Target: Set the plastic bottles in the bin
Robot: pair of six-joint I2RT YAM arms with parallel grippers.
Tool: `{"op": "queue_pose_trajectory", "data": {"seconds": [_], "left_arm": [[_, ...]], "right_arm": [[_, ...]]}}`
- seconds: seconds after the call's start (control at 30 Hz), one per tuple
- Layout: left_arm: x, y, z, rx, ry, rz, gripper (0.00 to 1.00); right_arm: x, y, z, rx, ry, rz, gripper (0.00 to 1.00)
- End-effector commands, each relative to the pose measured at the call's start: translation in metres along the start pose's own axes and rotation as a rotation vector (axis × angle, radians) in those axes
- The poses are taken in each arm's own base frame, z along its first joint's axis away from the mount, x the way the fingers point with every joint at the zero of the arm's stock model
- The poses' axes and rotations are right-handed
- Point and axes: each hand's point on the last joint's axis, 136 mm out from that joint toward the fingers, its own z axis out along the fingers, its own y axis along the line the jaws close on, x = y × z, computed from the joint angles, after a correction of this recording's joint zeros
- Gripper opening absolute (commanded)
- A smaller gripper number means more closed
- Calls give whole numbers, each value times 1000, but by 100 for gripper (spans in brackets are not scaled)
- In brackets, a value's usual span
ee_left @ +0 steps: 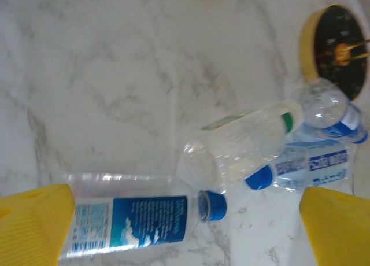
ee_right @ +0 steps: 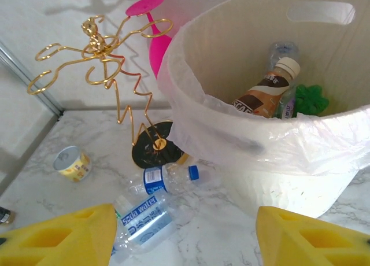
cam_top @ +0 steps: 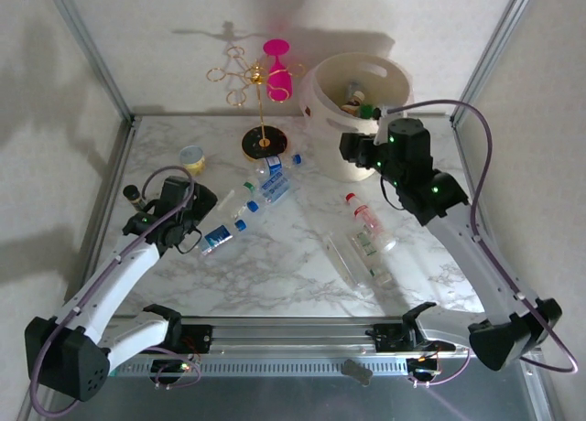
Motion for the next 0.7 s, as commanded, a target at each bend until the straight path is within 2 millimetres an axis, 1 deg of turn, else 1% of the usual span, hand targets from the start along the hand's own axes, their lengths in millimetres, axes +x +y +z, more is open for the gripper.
{"op": "queue_pose_trajectory", "data": {"seconds": [0.0, 0.13, 0.23, 0.3, 0.37, 0.53, 0.67], "left_arm": [[31, 24, 9, -80, 140, -185, 100], [50, 34, 10, -56, 194, -396, 100], [49, 40, 2, -37, 161, -508, 100], [49, 42, -2, -49, 147, -524, 100], [54, 47, 0, -69, 159, -540, 100], [76, 57, 13, -85, 208, -599, 100], [76, 59, 20, -84, 177, -615, 100]], "right_arm": [[-7, -3, -15, 21, -58, -8, 64], [-4, -8, -23, 39, -71, -24, 64], [-2, -7, -28, 36, -77, -25, 64], [0, -7, -29, 35, -80, -26, 64], [3, -9, -29, 42, -79, -33, 64], [4, -8, -28, 48, -83, -43, 64], [4, -9, -29, 58, -87, -56, 64]]}}
